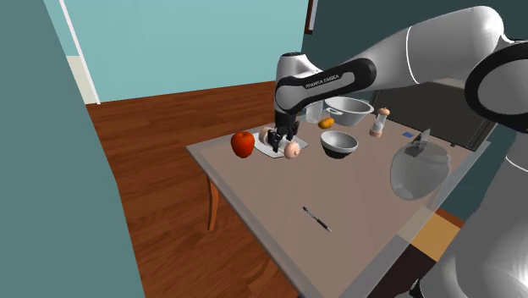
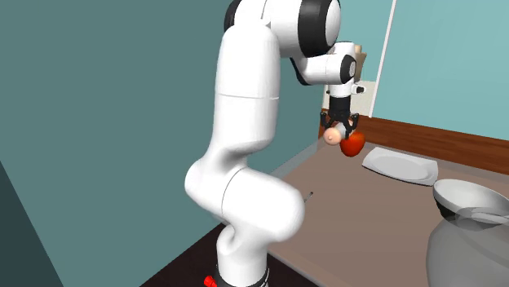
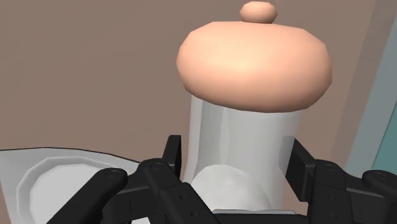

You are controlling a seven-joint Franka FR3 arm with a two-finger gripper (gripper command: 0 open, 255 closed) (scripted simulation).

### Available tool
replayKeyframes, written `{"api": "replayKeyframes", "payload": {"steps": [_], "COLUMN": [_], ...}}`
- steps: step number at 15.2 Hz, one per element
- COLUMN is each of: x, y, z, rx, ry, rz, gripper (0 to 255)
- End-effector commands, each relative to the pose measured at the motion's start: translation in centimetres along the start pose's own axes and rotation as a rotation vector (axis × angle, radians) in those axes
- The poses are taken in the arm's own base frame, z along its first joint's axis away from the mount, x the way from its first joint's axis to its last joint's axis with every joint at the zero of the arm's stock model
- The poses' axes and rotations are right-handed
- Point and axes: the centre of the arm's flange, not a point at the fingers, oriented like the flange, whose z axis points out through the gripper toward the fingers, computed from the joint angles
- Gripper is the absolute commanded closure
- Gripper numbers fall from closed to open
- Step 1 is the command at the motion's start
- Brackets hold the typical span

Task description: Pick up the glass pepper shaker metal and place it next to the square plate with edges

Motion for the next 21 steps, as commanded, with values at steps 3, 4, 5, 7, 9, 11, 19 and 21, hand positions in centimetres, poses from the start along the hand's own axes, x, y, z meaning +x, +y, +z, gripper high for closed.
{"api": "replayKeyframes", "payload": {"steps": [3,4,5,7,9,11,19,21], "x": [4.8,6.0,7.2,9.5,11.7,11.7,11.5,11.4], "y": [-2.4,-3.0,-3.6,-4.7,-5.8,-5.8,-6.2,-6.3], "z": [0.0,0.0,0.0,-0.1,-0.1,0.9,5.1,6.2], "rx": [0.0,0.0,0.0,0.0,0.0,0.0,0.0,0.0], "ry": [0.001,0.001,0.001,0.001,0.001,0.001,0.001,0.001], "rz": [0.0,0.0,0.0,0.0,0.0,0.0,0.0,0.0], "gripper": [255,255,255,255,255,255,255,255]}}
